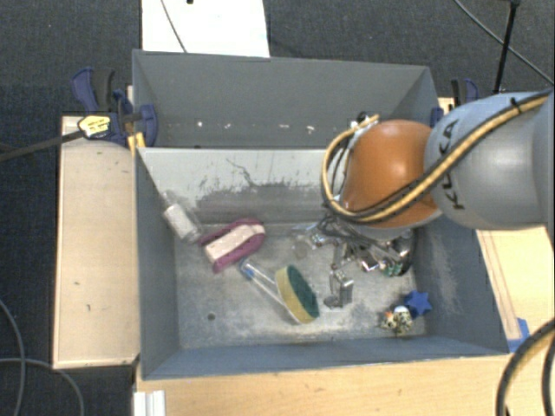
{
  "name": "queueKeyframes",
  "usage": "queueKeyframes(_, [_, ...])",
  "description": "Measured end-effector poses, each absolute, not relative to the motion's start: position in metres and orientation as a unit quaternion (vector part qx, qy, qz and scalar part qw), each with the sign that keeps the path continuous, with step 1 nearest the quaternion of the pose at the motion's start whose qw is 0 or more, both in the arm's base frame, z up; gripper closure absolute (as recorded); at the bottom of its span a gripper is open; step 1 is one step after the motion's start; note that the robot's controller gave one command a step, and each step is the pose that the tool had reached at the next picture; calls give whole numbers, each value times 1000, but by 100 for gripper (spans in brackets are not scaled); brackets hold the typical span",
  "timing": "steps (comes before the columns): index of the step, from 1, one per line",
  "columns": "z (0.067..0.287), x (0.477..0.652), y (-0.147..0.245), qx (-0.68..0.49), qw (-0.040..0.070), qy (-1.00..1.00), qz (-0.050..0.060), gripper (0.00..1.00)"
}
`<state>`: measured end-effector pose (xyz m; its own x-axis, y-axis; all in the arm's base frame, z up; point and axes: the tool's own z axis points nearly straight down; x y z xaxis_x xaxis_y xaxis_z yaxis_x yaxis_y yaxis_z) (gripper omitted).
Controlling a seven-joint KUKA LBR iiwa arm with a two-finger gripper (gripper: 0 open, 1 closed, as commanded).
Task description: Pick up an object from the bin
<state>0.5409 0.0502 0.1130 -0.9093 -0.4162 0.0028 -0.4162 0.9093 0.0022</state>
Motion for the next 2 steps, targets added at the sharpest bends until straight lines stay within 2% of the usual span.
queueKeyframes(1, [122, 582, 41, 11, -3, -1000, 0, 0])
queueKeyframes(2, [142, 564, -63, -95, -2, -995, 1, 0])
